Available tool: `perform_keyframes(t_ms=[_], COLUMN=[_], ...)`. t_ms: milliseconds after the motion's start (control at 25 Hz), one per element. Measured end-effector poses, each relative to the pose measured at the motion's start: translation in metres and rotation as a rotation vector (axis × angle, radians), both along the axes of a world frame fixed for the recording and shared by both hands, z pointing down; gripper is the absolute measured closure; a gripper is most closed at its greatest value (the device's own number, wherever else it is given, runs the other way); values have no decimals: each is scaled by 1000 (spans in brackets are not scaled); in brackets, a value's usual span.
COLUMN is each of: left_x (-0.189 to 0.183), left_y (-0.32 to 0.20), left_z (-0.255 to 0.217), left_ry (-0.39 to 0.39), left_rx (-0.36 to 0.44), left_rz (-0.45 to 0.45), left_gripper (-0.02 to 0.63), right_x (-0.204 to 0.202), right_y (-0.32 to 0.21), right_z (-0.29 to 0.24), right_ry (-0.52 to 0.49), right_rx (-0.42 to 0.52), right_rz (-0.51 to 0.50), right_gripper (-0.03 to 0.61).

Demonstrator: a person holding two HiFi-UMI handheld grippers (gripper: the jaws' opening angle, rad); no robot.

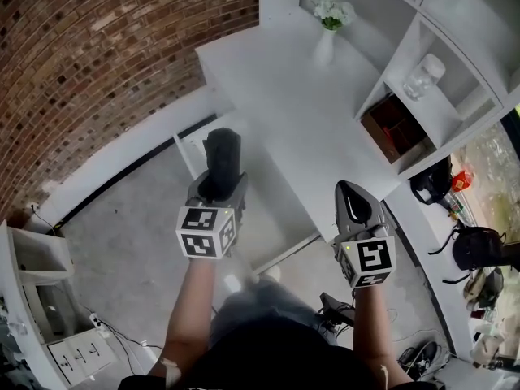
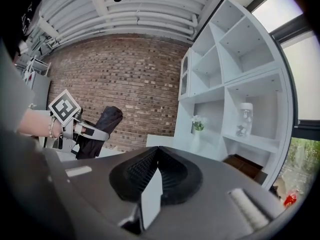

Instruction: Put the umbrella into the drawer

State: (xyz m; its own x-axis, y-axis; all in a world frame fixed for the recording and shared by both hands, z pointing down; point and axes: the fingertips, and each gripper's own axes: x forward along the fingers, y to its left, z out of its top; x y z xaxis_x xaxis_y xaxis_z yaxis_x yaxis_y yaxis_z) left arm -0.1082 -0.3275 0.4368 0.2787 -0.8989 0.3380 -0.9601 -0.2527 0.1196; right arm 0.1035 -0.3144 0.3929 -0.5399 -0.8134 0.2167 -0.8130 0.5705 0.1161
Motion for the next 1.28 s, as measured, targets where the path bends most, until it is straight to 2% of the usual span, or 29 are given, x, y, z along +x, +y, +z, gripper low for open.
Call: perform_keyframes(t_ms=[600,880,1280], left_x=[37,43,46], left_y=[-37,-44,-46], left_z=[123,170,249], left_ry=[41,72,40], left_rx=[-285,-431,-643], left_rz=[43,49,34], left_gripper=[377,376,376], right_x=[0,-7,-7], right_y=[6,7,7], right_z=[52,63,78], right_ry=[31,33,51], right_rx=[-124,-163,-197], right_rz=[27,83,130], right_gripper=[577,577,577])
